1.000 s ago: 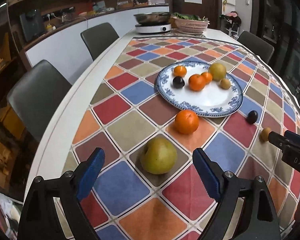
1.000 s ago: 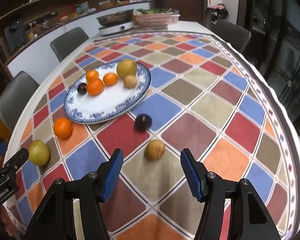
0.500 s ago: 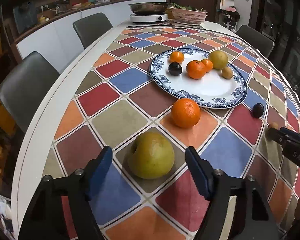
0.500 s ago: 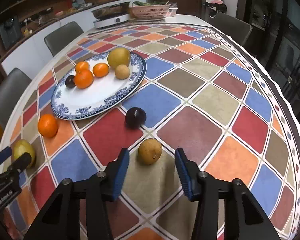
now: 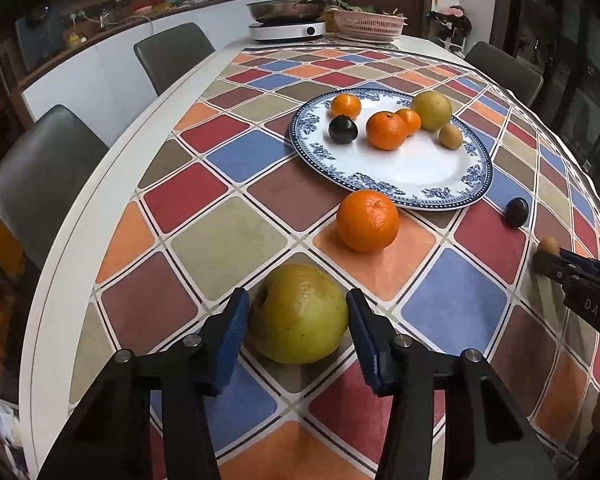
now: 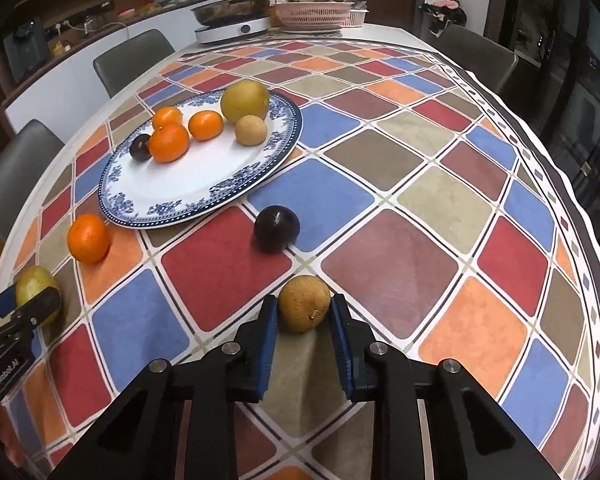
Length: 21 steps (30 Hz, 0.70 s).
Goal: Organize fruits
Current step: 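Grasp the green pear-like fruit with the left tool while the right tool grasps a kiwi, then carry the green fruit and kiwi onto the plate and open both tools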
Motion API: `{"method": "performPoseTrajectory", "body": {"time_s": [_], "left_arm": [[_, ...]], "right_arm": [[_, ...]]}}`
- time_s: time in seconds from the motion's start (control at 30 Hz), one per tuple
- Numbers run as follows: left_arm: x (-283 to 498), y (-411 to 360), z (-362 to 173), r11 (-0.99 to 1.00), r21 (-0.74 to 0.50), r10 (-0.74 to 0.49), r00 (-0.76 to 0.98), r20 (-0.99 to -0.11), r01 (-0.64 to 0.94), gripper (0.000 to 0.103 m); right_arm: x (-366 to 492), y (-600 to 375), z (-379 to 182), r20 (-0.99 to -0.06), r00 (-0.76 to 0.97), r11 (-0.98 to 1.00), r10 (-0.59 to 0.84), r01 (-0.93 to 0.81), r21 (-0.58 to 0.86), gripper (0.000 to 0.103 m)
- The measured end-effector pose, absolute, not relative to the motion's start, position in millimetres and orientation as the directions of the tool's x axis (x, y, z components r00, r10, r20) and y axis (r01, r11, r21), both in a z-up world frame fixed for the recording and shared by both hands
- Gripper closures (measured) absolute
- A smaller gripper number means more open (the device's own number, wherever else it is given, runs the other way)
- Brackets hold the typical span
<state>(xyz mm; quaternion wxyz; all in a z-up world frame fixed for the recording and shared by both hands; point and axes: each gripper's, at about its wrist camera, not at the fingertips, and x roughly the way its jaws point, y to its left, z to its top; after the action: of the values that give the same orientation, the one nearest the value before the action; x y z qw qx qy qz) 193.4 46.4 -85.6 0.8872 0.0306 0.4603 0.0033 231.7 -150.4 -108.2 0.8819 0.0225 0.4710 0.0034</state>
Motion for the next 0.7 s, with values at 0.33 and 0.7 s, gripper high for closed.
{"method": "performPoseTrajectory", "body": {"time_s": [0.33,0.7], "left_arm": [[179,43,-65,0.998,0.036,-0.006,0.616,-0.788,0.056,0.054],[165,33,-17,0.992,0.011,-0.083,0.693,-0.716,0.129,0.054]], "right_arm": [[217,-146,-85,-0.787,0.614,0.998,0.057,-0.031,0.049,0.076],[201,-139,-42,-0.719,0.677,0.986,0.160,-0.138,0.089,0.076]]}}
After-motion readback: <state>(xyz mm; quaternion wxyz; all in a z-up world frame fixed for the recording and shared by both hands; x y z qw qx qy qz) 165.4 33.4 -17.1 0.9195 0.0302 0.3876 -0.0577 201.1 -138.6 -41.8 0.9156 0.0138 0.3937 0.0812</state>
